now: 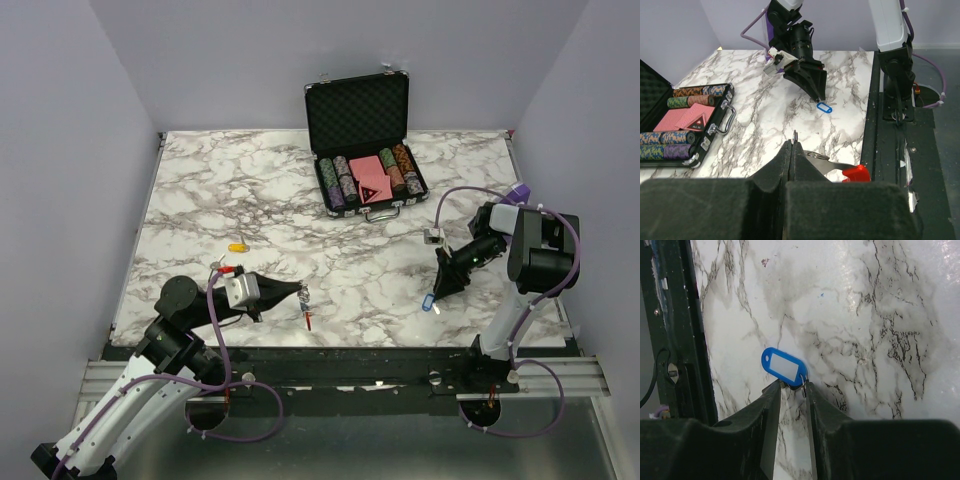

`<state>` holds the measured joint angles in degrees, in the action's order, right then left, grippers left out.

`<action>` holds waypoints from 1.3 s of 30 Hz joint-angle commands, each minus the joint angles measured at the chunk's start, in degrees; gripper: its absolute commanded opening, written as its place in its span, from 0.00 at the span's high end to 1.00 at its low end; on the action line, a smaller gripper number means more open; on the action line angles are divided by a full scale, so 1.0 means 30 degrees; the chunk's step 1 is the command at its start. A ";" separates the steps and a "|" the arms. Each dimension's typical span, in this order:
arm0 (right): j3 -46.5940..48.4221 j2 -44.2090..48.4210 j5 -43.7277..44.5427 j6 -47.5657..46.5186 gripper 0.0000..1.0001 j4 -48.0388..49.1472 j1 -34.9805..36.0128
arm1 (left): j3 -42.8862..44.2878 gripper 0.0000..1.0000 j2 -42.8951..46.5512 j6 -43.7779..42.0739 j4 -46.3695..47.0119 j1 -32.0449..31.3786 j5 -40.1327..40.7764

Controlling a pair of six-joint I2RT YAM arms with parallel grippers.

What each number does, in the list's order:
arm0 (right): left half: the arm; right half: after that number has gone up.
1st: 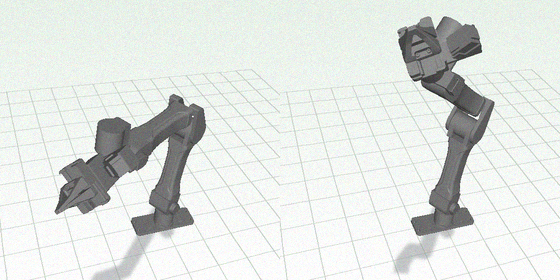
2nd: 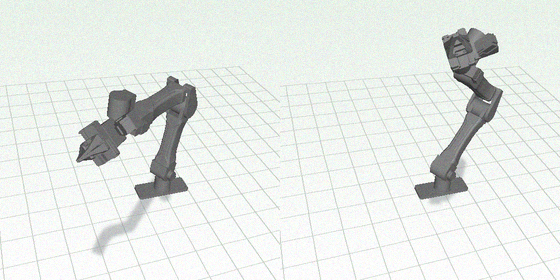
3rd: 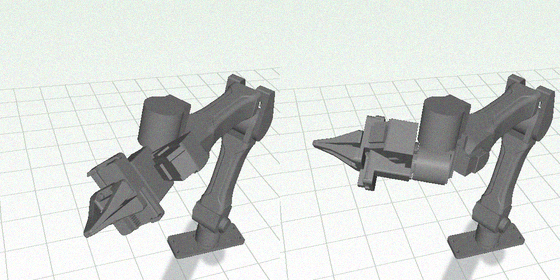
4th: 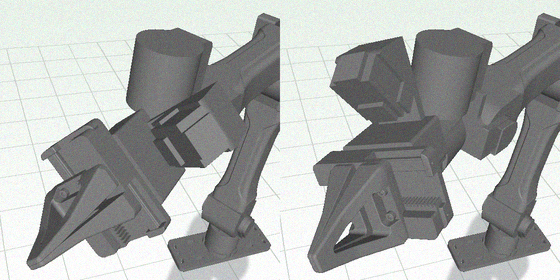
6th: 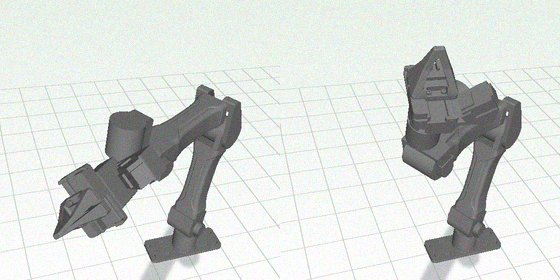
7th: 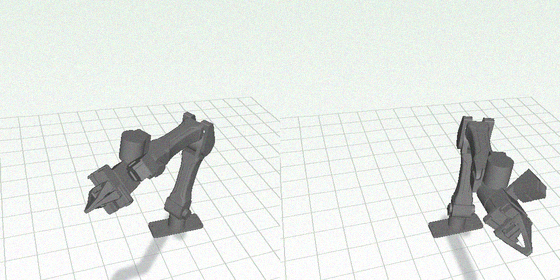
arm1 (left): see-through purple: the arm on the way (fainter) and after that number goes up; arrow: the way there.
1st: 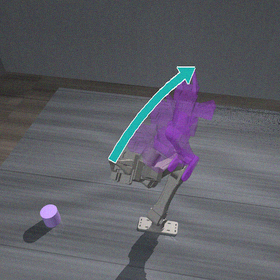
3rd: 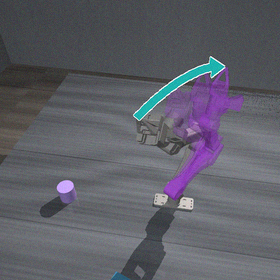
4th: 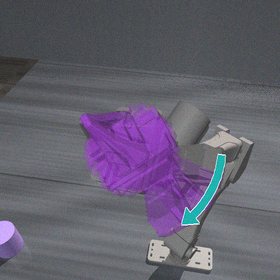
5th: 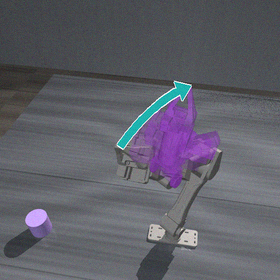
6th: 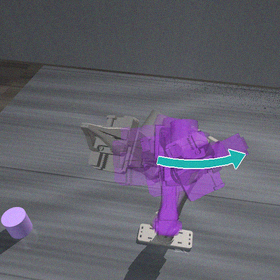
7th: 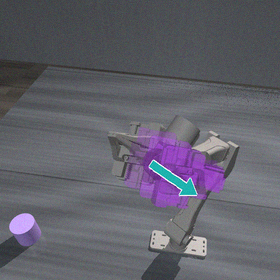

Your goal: Put the keys on the keyring

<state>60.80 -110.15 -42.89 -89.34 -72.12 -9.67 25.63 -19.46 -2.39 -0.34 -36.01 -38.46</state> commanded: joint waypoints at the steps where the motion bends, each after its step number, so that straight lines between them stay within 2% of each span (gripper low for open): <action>1: 0.0096 -0.0579 0.0792 -0.0337 0.65 0.1246 -0.0175 | 0.0598 1.00 0.0043 -0.0316 0.0142 0.0079 -0.0540; 10: 0.0184 -0.0725 0.0792 -0.0542 0.68 0.1129 -0.0262 | 0.0598 1.00 0.0043 -0.0345 0.0142 0.0108 -0.0482; 19: 0.0243 -0.0872 0.0675 -0.0718 0.75 0.1041 -0.0321 | 0.0598 1.00 0.0043 -0.0374 0.0142 0.0079 -0.0423; 23: 0.0243 -0.0814 0.0588 -0.0747 0.83 0.1041 -0.0350 | 0.0598 1.00 0.0072 -0.0374 0.0142 0.0079 -0.0423; 28: 0.0360 -0.0813 0.0353 -0.0981 0.99 0.0807 -0.0351 | 0.0598 1.00 0.0072 -0.0374 0.0142 0.0079 -0.0482; 34: 0.0652 -0.0433 -0.0173 -0.0983 0.99 0.0427 -0.0380 | 0.0598 1.00 0.0101 -0.0403 0.0142 0.0050 -0.0452; 39: 0.2581 0.0385 -0.1723 -0.0659 0.99 -0.2057 -0.0409 | 0.0540 1.00 0.0130 -0.0374 0.0142 0.0080 -0.0482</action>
<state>63.33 -111.02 -43.35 -90.67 -72.60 -10.24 25.65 -19.46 -2.63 -0.36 -36.01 -38.46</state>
